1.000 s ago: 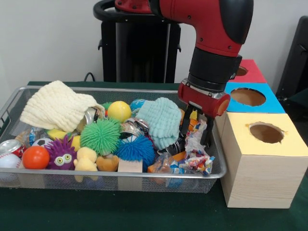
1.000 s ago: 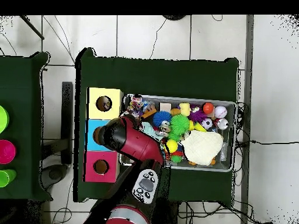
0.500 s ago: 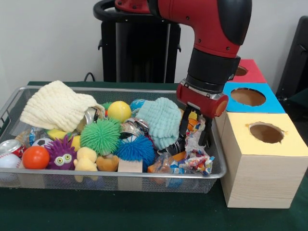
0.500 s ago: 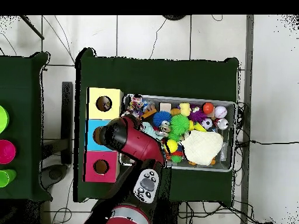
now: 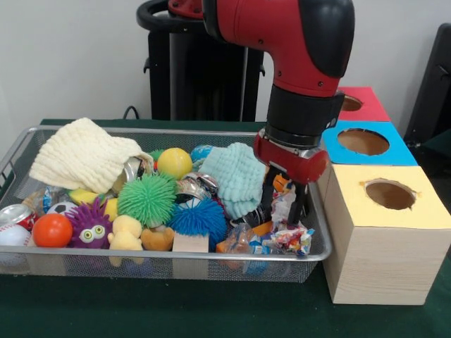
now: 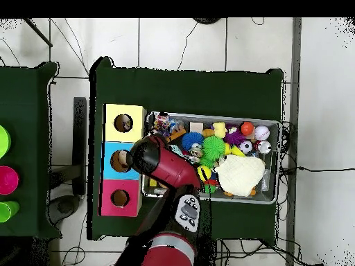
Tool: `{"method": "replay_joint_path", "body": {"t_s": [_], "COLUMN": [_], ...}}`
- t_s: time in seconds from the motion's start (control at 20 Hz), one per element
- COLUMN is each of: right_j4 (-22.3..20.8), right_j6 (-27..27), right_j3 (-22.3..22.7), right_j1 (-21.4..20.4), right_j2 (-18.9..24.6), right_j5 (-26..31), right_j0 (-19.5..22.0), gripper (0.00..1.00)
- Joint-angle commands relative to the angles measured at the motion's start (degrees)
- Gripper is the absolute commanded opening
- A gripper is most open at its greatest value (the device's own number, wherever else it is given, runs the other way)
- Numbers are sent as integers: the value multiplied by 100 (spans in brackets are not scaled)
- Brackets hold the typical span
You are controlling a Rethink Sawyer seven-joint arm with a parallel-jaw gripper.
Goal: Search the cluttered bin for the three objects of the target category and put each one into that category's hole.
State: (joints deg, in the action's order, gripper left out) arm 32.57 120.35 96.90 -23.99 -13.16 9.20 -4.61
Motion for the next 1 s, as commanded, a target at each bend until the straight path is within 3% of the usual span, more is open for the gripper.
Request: {"method": "replay_joint_path", "body": {"t_s": [0.05, 0.6, 1.0], "right_j4": [-233, -629, -904], "right_j6": [604, 398, 457], "right_j3": [-226, -216, -215], "right_j1": [128, 93, 148], "right_j2": [1032, 1603, 1784], "right_j5": [-258, -360, -474], "right_j0": [377, 820, 998], "gripper": [100, 100, 100]}}
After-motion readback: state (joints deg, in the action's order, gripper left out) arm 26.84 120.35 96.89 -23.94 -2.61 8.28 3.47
